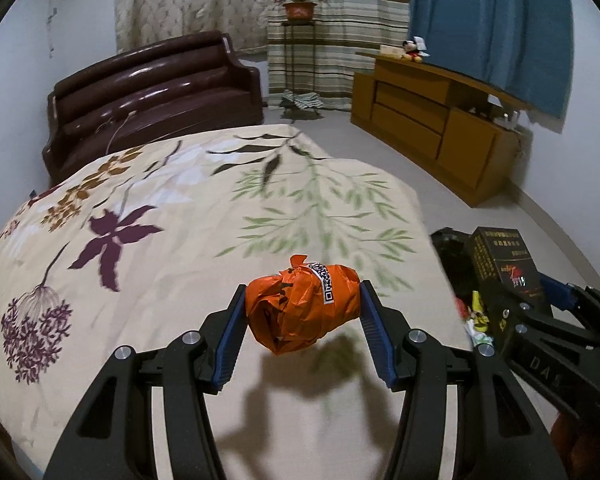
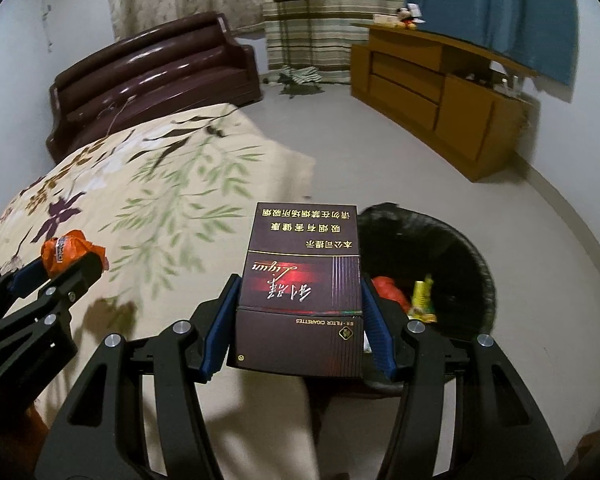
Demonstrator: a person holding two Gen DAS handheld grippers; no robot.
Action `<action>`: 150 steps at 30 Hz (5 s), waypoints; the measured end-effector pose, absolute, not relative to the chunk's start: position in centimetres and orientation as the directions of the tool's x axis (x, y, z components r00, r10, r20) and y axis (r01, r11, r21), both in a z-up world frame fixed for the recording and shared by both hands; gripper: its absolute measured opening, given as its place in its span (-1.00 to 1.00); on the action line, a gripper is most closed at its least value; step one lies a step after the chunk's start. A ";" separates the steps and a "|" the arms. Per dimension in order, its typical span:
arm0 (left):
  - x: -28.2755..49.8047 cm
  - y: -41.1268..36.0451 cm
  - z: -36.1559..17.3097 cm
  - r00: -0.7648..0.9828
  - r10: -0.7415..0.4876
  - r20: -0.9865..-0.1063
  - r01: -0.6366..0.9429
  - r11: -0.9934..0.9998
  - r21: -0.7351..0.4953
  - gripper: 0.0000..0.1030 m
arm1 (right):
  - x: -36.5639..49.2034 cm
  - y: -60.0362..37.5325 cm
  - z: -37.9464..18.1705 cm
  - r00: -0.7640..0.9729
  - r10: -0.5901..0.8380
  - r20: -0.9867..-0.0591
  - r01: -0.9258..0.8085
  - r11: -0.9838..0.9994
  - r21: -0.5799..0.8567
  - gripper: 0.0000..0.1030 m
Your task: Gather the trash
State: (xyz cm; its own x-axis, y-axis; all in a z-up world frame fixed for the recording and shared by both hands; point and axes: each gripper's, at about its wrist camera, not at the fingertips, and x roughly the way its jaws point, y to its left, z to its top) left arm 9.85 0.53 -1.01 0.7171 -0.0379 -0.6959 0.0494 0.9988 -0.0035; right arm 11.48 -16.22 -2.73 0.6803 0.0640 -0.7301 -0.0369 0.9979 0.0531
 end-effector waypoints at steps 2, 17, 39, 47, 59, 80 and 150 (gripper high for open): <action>10.0 -0.6 -0.9 0.719 -0.049 -0.693 0.067 0.998 -0.001 0.05 | 11.4 -17.5 -2.7 0.685 0.046 -0.727 -0.014 0.999 0.049 0.08; 12.6 -9.1 -1.2 0.725 -0.127 -0.676 0.200 0.979 0.030 0.05 | 12.4 -25.3 -3.6 0.687 -0.076 -0.722 0.128 0.992 0.017 0.09; 16.4 -13.1 -2.8 0.706 -0.137 -0.695 0.239 0.970 0.052 0.07 | 14.9 -28.7 -5.1 0.674 -0.134 -0.726 0.216 0.976 0.020 0.09; 16.8 -13.3 -2.9 0.699 -0.133 -0.703 0.235 0.971 0.050 0.33 | 15.4 -29.0 -5.2 0.673 -0.139 -0.727 0.219 0.976 0.017 0.25; 16.7 -12.9 -2.7 0.710 -0.135 -0.691 0.220 0.975 0.035 0.41 | 14.9 -28.9 -5.0 0.676 -0.161 -0.719 0.247 0.969 0.015 0.35; 10.9 -7.8 0.5 0.758 -0.130 -0.639 0.184 0.983 0.017 0.46 | 9.8 -25.9 -2.1 0.707 -0.151 -0.691 0.238 0.971 0.031 0.38; 1.7 -1.9 3.6 0.820 -0.156 -0.551 0.174 0.985 -0.019 0.54 | 0.3 -20.6 2.7 0.788 -0.175 -0.591 0.212 0.977 -0.007 0.41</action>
